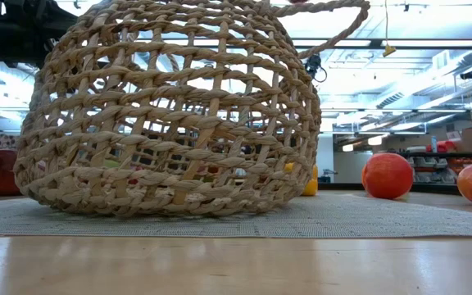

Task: Build produce basket
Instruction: Put the red apple into the brown woven basket

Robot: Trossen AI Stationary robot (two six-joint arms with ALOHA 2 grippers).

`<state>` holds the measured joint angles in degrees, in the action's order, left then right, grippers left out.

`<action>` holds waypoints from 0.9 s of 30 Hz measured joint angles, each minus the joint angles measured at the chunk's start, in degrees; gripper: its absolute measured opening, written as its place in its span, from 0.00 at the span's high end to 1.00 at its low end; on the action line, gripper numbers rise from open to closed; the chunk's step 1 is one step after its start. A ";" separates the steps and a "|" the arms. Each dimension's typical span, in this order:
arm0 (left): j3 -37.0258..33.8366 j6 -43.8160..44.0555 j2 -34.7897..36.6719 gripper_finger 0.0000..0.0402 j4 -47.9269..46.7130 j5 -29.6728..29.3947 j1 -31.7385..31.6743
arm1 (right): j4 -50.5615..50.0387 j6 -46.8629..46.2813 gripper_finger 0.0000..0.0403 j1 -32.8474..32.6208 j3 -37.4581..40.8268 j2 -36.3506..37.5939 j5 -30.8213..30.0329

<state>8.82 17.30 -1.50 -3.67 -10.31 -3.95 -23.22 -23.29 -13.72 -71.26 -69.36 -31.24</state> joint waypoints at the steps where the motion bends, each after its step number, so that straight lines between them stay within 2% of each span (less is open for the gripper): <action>1: 0.00 0.02 0.00 0.03 -0.01 -0.01 -0.02 | -0.13 -4.55 0.11 0.21 0.00 0.00 0.12; 5: 0.00 0.02 0.00 0.03 -0.01 -0.01 0.00 | 0.00 -17.62 0.11 1.15 0.00 0.00 4.95; 10: 0.00 0.02 0.00 0.03 -0.01 0.00 -0.02 | 1.58 -28.28 0.11 2.25 0.00 0.00 13.02; 14: 0.00 0.02 0.02 0.03 0.00 0.01 -0.02 | 4.26 -32.82 0.11 3.04 0.00 0.00 21.35; 17: 0.00 0.02 0.02 0.03 0.01 0.00 -0.02 | 5.37 -35.14 0.11 3.11 0.00 0.00 25.20; 23: 0.00 0.00 0.02 0.03 0.01 0.01 -0.02 | 5.55 -37.70 0.11 3.09 0.00 0.00 24.83; 27: 0.00 0.00 0.02 0.03 0.01 0.01 -0.02 | 5.54 -35.64 0.11 3.09 0.00 -0.20 21.38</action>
<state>8.82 17.30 -1.48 -3.66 -10.31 -3.97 -17.69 -58.93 -10.63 -71.26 -69.56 -9.86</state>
